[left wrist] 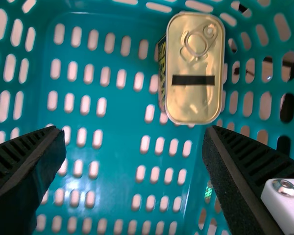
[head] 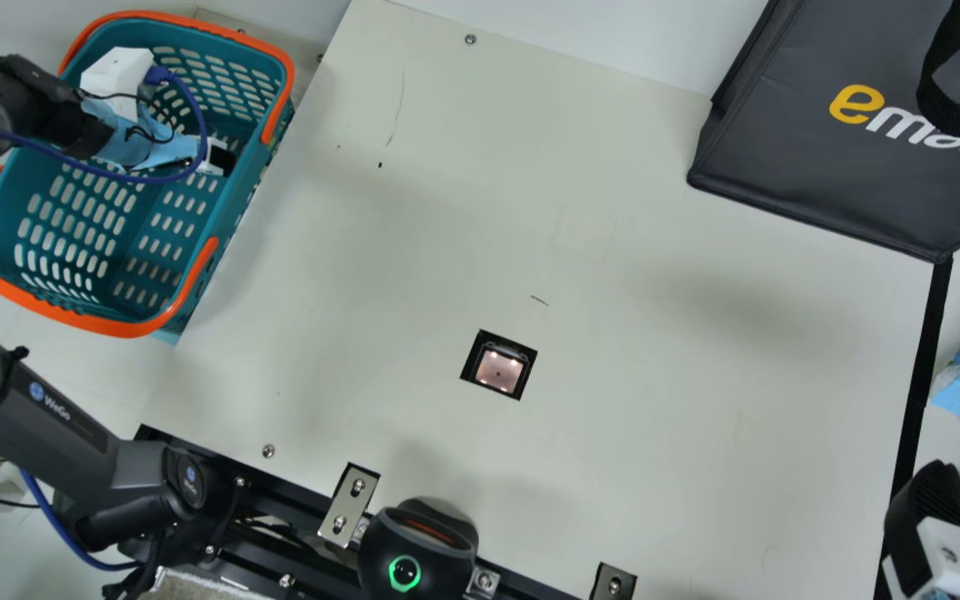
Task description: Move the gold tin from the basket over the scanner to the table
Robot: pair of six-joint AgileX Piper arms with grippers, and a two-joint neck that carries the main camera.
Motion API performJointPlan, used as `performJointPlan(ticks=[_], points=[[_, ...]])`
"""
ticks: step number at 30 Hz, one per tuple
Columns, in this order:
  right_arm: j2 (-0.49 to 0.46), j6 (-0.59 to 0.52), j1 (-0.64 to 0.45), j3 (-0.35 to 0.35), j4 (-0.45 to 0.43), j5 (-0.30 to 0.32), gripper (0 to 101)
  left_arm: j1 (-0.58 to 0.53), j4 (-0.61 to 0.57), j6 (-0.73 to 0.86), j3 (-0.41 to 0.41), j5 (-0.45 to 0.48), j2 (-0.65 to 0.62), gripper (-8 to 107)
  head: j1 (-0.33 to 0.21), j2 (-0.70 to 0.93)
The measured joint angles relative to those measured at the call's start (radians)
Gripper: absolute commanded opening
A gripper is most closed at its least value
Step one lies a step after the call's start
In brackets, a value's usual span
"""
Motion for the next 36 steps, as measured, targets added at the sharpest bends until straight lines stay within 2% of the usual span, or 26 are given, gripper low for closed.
performJointPlan(ticks=[7, 16, 36], points=[[0.0, 0.0, 0.0, 0.0, 0.0, 0.0, 95, -0.002, -0.091, 0.049, -0.036, 0.008, 0.059, 90, 0.0, 0.002], [0.0, 0.0, 0.0, 0.0, 0.0, -0.001, 95, -0.02, -0.145, 0.066, -0.099, 0.04, 0.127, 90, -0.002, 0.002], [0.0, 0.0, 0.0, 0.0, 0.0, -0.001, 95, -0.038, -0.154, 0.059, -0.243, 0.087, 0.259, 90, -0.002, 0.002]])
